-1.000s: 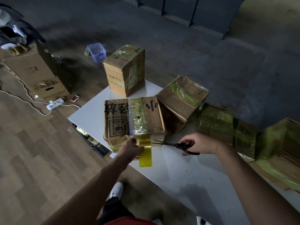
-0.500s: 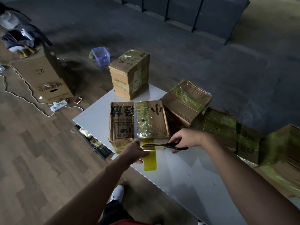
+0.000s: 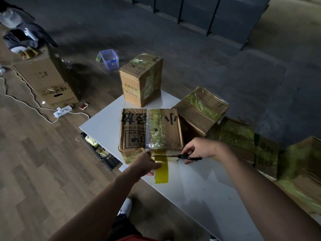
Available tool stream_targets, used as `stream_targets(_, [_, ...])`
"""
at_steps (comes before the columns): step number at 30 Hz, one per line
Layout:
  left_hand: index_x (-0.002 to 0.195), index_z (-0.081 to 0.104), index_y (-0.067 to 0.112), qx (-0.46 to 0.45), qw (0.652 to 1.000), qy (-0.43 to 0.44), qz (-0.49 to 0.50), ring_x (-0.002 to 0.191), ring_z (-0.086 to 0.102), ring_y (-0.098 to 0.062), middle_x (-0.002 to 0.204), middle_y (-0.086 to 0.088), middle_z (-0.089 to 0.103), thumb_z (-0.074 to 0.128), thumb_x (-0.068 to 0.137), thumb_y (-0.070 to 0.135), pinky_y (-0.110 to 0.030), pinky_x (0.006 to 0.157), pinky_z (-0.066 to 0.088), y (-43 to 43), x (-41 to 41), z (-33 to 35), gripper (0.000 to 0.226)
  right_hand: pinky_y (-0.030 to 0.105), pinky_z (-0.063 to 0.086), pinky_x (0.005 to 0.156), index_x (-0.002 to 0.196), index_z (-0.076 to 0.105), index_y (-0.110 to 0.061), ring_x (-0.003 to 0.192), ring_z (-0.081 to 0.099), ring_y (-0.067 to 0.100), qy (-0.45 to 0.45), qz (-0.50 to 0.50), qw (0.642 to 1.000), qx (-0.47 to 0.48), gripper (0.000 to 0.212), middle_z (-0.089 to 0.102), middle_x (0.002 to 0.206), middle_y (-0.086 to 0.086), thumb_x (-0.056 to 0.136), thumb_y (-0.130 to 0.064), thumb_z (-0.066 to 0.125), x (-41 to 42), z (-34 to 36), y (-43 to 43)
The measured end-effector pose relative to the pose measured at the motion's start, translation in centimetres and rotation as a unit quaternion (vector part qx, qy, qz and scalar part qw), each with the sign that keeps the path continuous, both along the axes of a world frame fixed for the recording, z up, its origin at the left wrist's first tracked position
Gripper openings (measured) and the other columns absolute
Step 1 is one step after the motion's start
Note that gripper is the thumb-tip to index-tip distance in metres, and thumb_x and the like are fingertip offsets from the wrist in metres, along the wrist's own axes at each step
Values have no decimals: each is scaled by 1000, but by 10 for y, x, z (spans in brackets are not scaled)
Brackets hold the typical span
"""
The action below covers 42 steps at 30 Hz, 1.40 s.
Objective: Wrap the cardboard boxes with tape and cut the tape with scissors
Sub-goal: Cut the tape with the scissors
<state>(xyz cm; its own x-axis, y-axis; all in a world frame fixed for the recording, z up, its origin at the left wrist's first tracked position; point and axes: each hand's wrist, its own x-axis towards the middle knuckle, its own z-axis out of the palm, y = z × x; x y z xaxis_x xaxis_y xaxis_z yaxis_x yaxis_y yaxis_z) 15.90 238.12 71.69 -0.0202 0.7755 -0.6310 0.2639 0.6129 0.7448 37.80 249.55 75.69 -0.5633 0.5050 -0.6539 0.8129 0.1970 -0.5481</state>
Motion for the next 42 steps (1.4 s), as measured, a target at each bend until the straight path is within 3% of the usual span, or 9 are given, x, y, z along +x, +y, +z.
stream_targets(10, [91, 52, 10, 0, 1000, -1, -4, 71, 60, -12, 84, -4, 59, 71, 85, 9, -25, 64, 56, 0, -2, -2, 20, 13, 48, 55, 89, 72, -37, 60, 63, -1, 10, -24, 999, -43, 24, 72, 71, -9, 72, -26, 84, 4, 0, 3])
stream_targets(15, [138, 35, -1, -10, 1000, 7, -17, 65, 58, -15, 83, -5, 57, 71, 83, 2, -22, 54, 54, -8, 0, -4, 65, 15, 50, 61, 92, 69, -39, 65, 65, 1, -24, -17, 999, -45, 27, 72, 82, -5, 74, -25, 82, 7, -3, -4])
stream_targets(18, [147, 22, 0, -22, 1000, -12, 0, 65, 58, -15, 85, -4, 57, 71, 83, -1, -21, 52, 53, -12, 4, -8, 80, 20, 55, 70, 93, 68, -40, 81, 67, 5, -30, -27, 998, -42, 27, 71, 92, -8, 73, -29, 83, 14, -8, -17])
stream_targets(22, [131, 43, -6, -24, 999, 10, 36, 65, 59, -16, 86, -6, 58, 72, 83, 5, -21, 52, 53, -8, 16, -10, 57, 15, 47, 70, 96, 64, -46, 90, 61, -1, -9, -67, 998, -14, 33, 65, 96, -21, 70, -40, 83, 27, -11, -37])
stream_targets(26, [102, 59, 5, -16, 998, 49, 23, 63, 56, -14, 77, -5, 58, 70, 86, 12, -25, 59, 52, -5, 41, -13, 20, 9, 44, 55, 89, 65, -47, 75, 63, -6, 25, -169, 985, 14, 31, 68, 83, -23, 66, -43, 84, 57, -20, -64])
stream_targets(29, [99, 64, 6, 0, 997, 73, 20, 72, 57, -21, 86, -11, 62, 66, 88, 11, -28, 64, 49, -5, 64, -24, 13, 11, 43, 53, 88, 68, -41, 65, 61, -5, 45, -259, 964, 41, 26, 70, 79, -19, 67, -40, 85, 92, -28, -88])
stream_targets(33, [108, 68, 1, -4, 1000, 23, 10, 80, 57, -24, 95, -16, 66, 58, 92, 7, -26, 69, 46, -7, 98, -40, 20, 23, 44, 55, 84, 65, -27, 65, 62, 7, -21, -347, 933, 97, 22, 68, 72, -8, 73, -40, 78, 132, -52, -122])
stream_targets(36, [101, 66, 11, -60, 997, -47, 18, 63, 49, -16, 75, -6, 57, 52, 97, 10, -17, 50, 42, -8, 131, -50, 15, 29, 44, 67, 91, 59, -20, 88, 64, 24, -149, -358, 909, 153, 20, 65, 87, 2, 84, -38, 64, 147, -80, -153])
stream_targets(42, [96, 65, 18, -99, 992, -72, -33, 65, 46, -14, 75, -4, 54, 48, 99, 13, -22, 57, 38, -10, 178, -67, 18, 31, 46, 83, 120, 47, -11, 106, 59, 26, -251, -346, 886, 178, 33, 51, 118, 9, 96, -34, 49, 146, -116, -196])
